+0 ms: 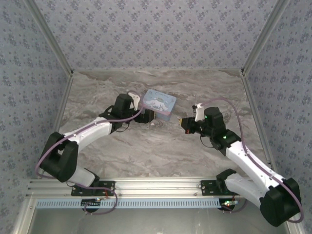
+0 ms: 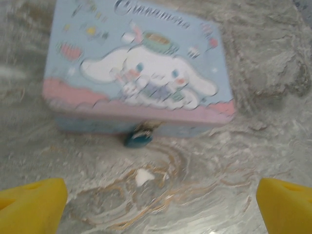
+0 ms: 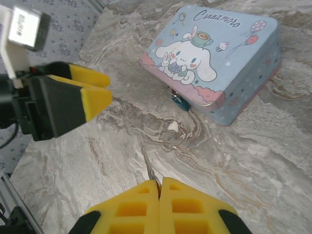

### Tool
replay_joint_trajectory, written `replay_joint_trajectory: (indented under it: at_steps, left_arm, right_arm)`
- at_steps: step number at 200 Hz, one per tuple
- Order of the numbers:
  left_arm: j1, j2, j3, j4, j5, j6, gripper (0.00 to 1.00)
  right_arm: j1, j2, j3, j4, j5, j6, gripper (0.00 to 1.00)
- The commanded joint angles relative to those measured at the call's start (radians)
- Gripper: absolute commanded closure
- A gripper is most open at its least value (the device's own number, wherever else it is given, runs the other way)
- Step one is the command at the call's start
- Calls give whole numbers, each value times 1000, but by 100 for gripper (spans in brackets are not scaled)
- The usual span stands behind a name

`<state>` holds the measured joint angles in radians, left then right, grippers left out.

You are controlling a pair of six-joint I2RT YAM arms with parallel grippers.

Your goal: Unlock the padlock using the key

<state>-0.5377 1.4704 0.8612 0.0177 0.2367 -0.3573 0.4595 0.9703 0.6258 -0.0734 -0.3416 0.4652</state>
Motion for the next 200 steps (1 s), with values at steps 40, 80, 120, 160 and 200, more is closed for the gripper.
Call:
replay_joint_trajectory:
  at_steps: [40,80,120,160,200]
  left_arm:
    - [47,123,-79,266,178,-90,8]
    - [47,225,-59,349,216,-124,14]
    - [47,279,-57,401,216,-144,14]
    - [48,310,-54,436,218,-152,14]
    - [44,327,-53,451,216,-159,15]
  right_arm:
    - [-1,306,88,271,-145,70,95]
    - [-4,555,268,306,-175,71,96]
    - [-6,742,419,281,-151,66,96]
    - [-15,855,489,279,-140,75,96]
    - [-20,901,491,234,-126,76,96]
